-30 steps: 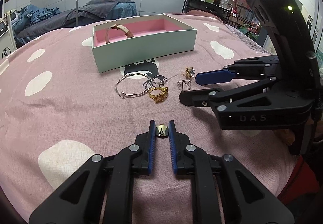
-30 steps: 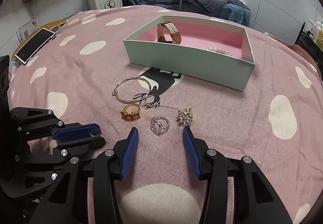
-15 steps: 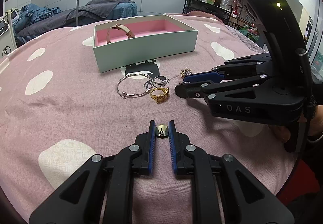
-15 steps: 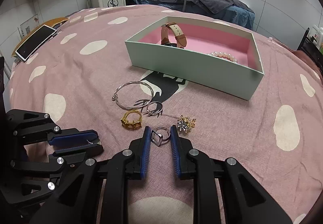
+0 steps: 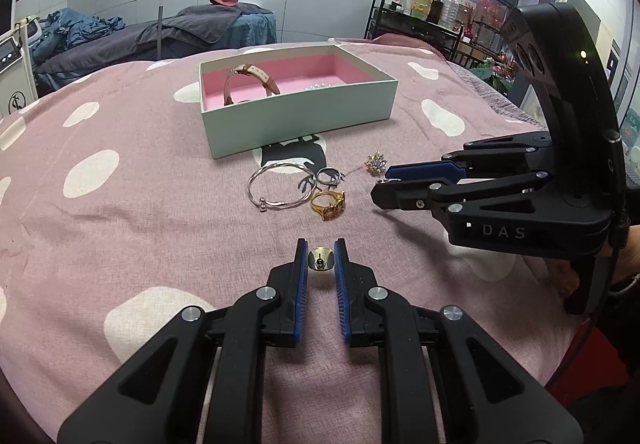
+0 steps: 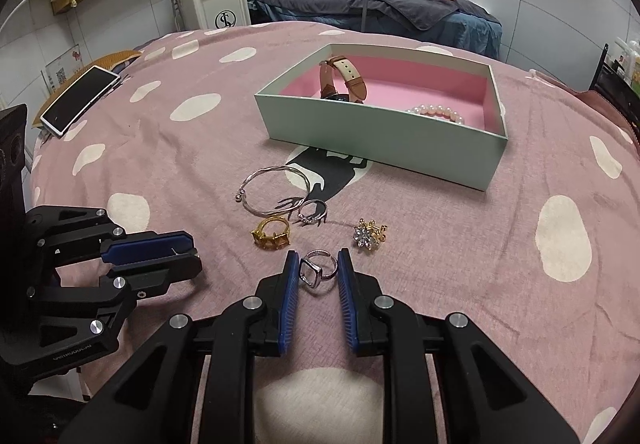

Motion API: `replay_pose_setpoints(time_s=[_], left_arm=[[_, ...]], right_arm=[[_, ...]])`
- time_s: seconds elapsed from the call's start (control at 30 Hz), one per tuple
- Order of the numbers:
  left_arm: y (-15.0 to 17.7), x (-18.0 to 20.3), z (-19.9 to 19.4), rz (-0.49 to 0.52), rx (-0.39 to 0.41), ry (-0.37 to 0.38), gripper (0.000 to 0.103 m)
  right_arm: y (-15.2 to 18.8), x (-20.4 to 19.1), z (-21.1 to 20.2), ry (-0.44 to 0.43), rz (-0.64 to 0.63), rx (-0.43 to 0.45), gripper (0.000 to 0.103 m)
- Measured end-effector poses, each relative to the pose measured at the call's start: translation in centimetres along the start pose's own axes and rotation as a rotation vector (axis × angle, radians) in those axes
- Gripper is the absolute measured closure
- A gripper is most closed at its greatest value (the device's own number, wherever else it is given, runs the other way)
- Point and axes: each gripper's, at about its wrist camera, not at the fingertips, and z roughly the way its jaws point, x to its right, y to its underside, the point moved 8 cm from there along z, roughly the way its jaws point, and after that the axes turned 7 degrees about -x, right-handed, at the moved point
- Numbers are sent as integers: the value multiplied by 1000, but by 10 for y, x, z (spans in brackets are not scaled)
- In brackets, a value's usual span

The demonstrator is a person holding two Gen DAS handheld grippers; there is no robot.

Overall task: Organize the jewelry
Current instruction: 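Carry both rings in the tools into the pink box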

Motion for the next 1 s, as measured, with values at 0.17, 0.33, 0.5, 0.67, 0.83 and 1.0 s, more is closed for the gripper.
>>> replay_pose_setpoints(time_s=[0.17, 0.33, 0.5, 0.67, 0.83, 1.0], left_arm=[[-10, 1, -8, 23, 16, -4, 89], [-26, -1, -11, 41, 29, -2, 89], [-54, -3, -11, 49, 45, 16, 89], [-88, -8, -6, 72, 65, -3, 89], [-125, -19, 7, 42, 68, 4, 89], [-157, -33, 23, 9, 60, 2, 89]], right_arm=[[-3, 0, -9, -5, 4, 10, 84], [-11, 4, -20, -16, 13, 27, 84], [-30, 14, -29, -4, 20, 52, 84], [-54, 32, -33, 20, 43, 78, 84], [-77, 47, -30, 60, 47, 92, 84], [-94, 55, -18, 87, 37, 91, 84]])
